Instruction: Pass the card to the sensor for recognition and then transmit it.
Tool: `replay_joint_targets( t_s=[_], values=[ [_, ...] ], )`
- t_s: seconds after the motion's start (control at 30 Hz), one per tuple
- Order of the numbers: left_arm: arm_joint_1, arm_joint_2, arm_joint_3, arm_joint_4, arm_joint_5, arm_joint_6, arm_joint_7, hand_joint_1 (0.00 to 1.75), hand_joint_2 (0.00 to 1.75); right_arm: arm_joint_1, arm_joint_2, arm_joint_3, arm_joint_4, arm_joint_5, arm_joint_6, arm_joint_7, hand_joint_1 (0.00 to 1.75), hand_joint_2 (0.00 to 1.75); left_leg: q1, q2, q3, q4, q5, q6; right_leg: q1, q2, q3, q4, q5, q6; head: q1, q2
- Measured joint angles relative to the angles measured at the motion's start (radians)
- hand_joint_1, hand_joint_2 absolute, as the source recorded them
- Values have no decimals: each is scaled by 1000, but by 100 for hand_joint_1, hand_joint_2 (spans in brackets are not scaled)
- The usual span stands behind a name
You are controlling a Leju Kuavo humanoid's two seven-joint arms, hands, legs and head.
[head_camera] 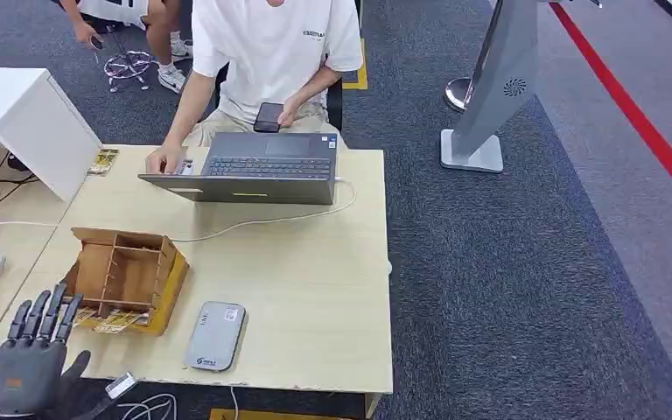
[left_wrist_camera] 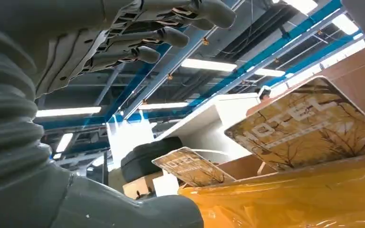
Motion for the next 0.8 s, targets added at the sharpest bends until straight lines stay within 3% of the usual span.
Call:
replay_joint_targets(
  t_s=[0.8],
  values=[
    [-26,-32,-91,8,-14,0,1,0,175,-2,0,8,0,12,6,-1,0,175,0,0,0,0,0,0,0,0,0,0,0,0,0,0]
  ],
)
